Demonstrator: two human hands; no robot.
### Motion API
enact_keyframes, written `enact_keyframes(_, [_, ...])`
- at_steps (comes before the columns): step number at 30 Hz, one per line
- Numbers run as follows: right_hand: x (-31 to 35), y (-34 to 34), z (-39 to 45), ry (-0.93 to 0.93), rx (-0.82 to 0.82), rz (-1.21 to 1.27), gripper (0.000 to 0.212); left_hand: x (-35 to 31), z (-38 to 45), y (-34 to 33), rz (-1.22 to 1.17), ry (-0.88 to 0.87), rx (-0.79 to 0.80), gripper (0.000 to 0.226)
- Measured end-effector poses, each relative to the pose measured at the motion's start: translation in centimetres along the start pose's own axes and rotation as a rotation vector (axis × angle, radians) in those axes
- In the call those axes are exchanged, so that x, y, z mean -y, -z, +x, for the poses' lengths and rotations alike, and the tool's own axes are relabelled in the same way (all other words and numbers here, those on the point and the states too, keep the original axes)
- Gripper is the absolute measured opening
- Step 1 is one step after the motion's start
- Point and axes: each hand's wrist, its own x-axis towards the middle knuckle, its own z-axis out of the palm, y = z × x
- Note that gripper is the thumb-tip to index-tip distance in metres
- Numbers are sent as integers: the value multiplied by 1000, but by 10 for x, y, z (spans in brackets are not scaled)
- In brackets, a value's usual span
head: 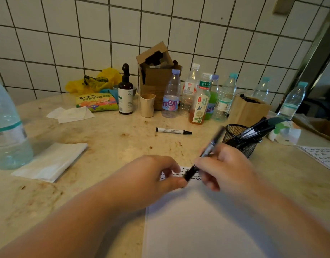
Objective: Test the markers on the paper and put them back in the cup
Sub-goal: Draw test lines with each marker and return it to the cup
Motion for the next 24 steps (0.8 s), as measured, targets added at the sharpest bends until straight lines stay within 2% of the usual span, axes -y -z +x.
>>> enact_keyframes(3, [-10,-5,-12,3,62,371,9,-5,0,-1,-31,-51,-15,19])
enact_keyframes(6, [-19,-6,-15,51,89,461,16,-3,-2,-1,-54,-28,29,13])
enact_keyframes(8, [-21,-4,-16,81,139,457,20,-2,-2,3,-168,-21,154,19])
enact_keyframes(11, [-20,2,-18,123,178,487,13,0,-5,13,-416,-86,405,25])
enact_keyframes(14, [-26,15,-16,186,32,674,17,8,-9,23,-586,-117,539,27])
enact_keyframes(16, [-35,23,-11,169,-135,715,17,12,-8,23,-638,-25,444,30])
enact_keyframes(17, [-38,24,-8,135,-213,682,13,14,-6,20,-558,30,340,32])
enact_keyframes(19, [-41,22,-2,41,-322,560,15,13,1,8,-203,92,140,29])
enact_keyframes(20, [-42,21,2,-7,-360,495,17,12,3,2,-54,86,89,27])
enact_keyframes(24, [-47,27,7,-148,-442,328,12,13,4,-4,142,76,81,25])
